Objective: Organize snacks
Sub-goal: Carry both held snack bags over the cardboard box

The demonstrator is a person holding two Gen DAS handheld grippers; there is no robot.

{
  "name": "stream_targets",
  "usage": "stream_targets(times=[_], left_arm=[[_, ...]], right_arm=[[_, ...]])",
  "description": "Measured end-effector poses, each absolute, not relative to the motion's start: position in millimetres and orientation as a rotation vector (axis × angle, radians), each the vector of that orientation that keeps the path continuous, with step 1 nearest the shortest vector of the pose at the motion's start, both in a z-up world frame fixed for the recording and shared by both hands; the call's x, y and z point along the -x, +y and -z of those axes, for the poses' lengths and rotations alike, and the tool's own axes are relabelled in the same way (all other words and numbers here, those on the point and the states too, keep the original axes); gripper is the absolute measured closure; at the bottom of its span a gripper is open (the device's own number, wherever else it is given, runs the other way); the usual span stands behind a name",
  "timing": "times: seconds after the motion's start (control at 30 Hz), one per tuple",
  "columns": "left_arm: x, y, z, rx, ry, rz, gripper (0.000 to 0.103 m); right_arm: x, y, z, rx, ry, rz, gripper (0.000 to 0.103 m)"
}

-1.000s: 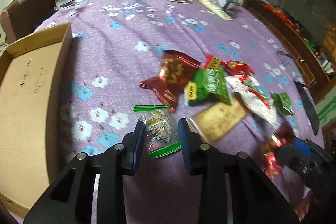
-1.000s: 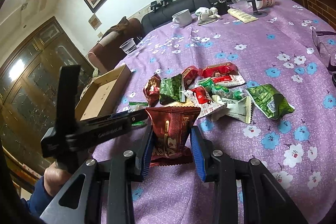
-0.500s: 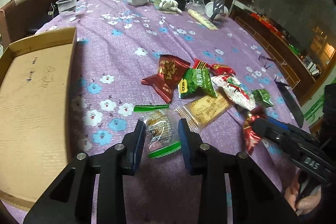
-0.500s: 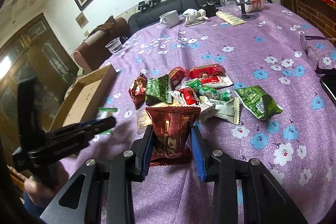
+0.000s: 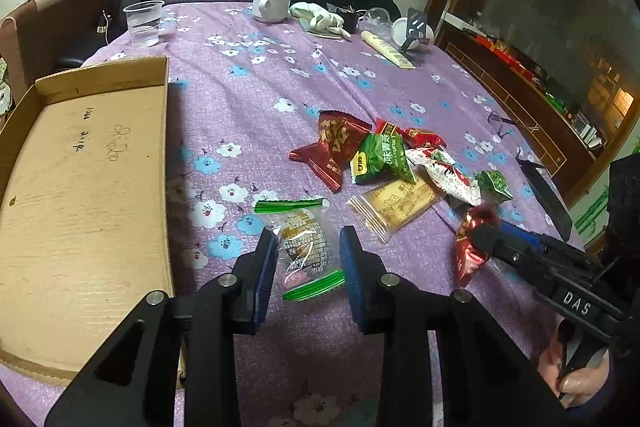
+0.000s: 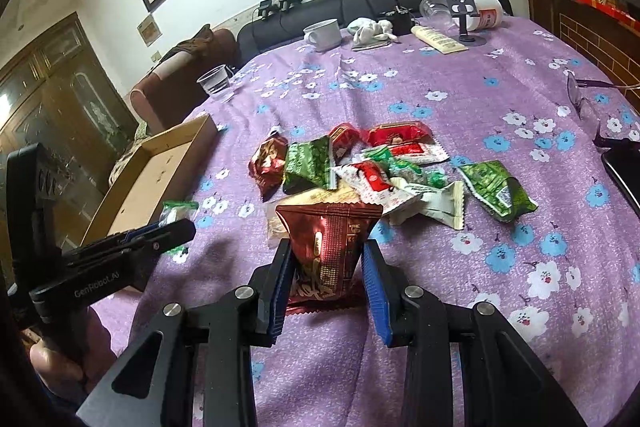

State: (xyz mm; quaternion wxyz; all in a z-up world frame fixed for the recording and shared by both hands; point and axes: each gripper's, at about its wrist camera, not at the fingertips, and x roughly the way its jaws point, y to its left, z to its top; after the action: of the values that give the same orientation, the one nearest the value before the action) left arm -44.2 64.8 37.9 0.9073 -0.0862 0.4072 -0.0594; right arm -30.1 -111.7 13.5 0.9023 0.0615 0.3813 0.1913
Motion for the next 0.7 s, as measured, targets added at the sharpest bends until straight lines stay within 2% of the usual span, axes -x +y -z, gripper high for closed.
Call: stream_targets(times=[0.7], left_arm=[[53.8,106.7,-50.5,0.232,0.773,0.046,0.074]], right_arm=[[27.5,-49.3,-39.0,-0.071,0.81,-0.564,0.068]])
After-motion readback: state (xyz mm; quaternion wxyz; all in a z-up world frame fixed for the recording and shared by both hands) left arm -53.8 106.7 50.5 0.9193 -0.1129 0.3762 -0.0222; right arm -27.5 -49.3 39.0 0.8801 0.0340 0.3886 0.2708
